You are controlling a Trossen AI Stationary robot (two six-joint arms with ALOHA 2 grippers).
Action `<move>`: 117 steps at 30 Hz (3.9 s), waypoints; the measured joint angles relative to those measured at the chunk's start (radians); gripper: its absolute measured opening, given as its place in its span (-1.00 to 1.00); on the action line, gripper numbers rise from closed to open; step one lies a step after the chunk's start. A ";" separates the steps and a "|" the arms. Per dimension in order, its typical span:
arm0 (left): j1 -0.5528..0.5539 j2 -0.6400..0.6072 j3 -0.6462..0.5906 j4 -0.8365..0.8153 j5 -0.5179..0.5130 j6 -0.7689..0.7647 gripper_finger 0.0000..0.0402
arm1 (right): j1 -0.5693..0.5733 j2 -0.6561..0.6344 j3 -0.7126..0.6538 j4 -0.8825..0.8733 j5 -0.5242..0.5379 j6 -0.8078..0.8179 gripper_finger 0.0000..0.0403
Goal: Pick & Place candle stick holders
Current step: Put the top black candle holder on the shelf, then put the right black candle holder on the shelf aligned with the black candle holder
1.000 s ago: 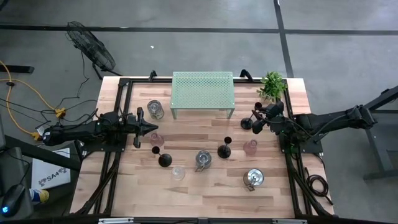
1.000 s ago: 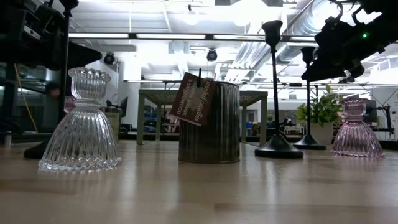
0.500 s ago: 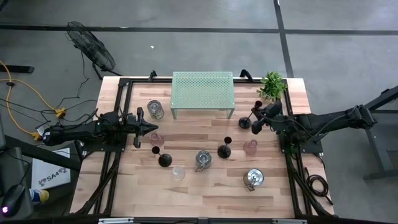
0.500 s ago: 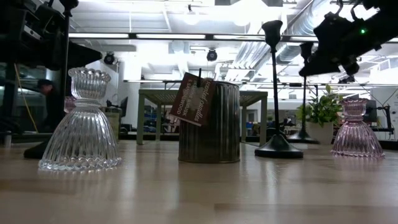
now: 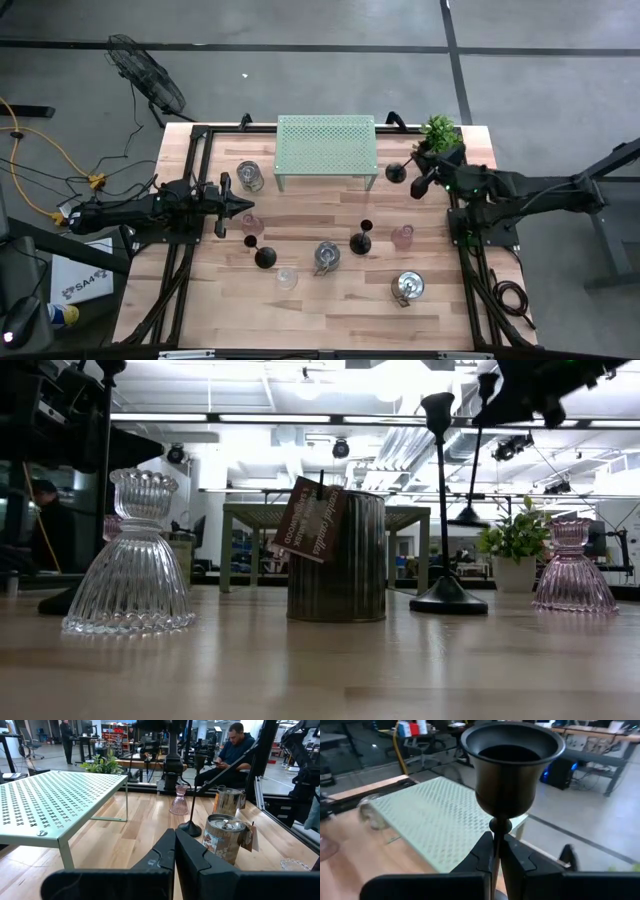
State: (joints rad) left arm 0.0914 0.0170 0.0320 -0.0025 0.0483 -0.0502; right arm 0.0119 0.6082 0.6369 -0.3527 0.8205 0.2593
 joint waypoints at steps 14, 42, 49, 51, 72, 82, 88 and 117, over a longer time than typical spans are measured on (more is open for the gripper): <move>0.000 0.000 0.000 0.000 0.000 0.000 -1.00 | -0.263 0.165 0.366 0.026 -0.149 -0.219 -0.97; 0.000 0.000 0.000 0.000 0.000 0.000 -1.00 | -0.611 0.814 0.713 0.099 -0.586 -0.138 -0.97; 0.000 0.000 0.000 0.000 0.000 0.000 -1.00 | -0.630 0.851 0.713 0.105 -0.548 -0.120 -0.97; 0.000 0.000 0.000 0.000 0.000 0.000 -1.00 | -0.633 0.853 0.713 0.110 -0.549 -0.120 -0.97; 0.000 0.000 0.000 0.000 0.000 0.000 -1.00 | -0.648 0.887 0.714 0.088 -0.539 -0.077 -0.97; 0.000 0.000 0.000 0.000 0.000 0.000 -1.00 | -0.649 0.887 0.714 0.073 -0.539 -0.068 -0.88; 0.000 0.000 0.000 0.000 0.000 0.000 -1.00 | -0.649 0.888 0.713 0.064 -0.561 -0.069 -0.85; 0.000 0.000 0.000 0.000 0.000 0.000 -1.00 | -0.648 0.827 0.713 -0.018 -0.566 -0.026 0.04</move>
State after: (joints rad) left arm 0.0912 0.0174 0.0319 -0.0025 0.0480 -0.0503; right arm -0.6357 1.4349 1.3502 -0.3705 0.2541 0.2331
